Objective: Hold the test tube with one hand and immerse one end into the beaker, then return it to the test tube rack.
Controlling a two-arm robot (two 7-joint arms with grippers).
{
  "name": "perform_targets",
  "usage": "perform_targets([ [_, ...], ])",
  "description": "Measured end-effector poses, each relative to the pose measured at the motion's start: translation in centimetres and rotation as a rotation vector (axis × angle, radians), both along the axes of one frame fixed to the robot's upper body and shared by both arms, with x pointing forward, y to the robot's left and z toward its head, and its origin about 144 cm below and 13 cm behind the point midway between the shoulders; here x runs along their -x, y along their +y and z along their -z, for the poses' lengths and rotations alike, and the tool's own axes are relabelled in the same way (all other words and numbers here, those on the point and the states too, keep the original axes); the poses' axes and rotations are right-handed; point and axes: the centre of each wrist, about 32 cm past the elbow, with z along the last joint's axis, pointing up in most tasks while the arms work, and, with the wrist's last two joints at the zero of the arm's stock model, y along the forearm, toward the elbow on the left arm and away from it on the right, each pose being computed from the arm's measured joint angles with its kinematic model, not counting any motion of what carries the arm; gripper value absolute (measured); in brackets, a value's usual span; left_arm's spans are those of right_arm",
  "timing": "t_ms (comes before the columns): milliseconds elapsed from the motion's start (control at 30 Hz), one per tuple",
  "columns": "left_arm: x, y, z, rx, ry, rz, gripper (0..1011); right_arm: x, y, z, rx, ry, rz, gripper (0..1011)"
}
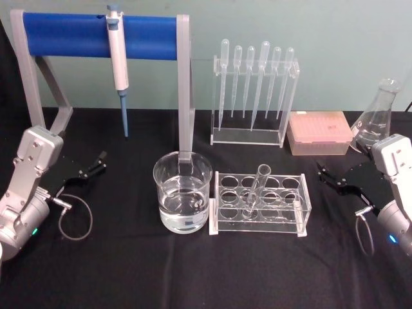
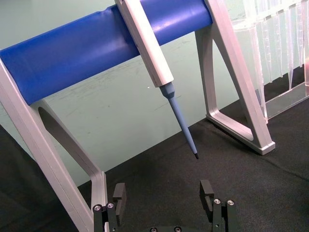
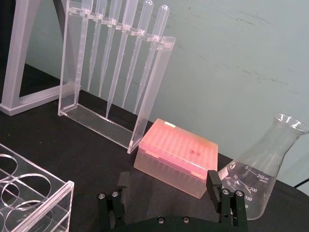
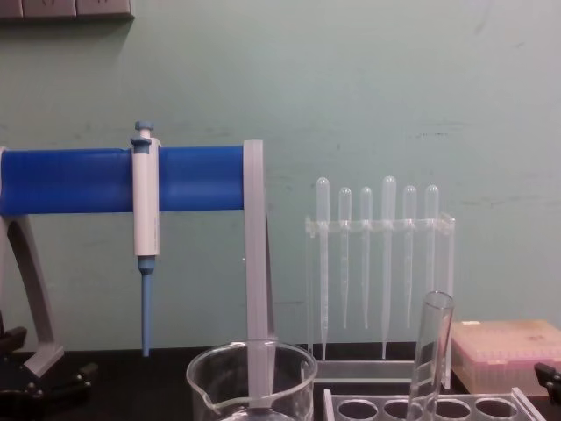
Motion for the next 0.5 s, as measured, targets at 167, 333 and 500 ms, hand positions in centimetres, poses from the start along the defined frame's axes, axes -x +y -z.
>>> perform_targets([
  [167,0.00,0.00,0.00,0.000,0.000,0.000,1000,0.00,0.00,0.00,0.000,0.000,0.000,1003],
  [333,0.00,0.00,0.00,0.000,0.000,0.000,1000,0.00,0.00,0.00,0.000,0.000,0.000,1003],
  [500,0.00,0.00,0.00,0.000,0.000,0.000,1000,0.00,0.00,0.00,0.000,0.000,0.000,1003],
])
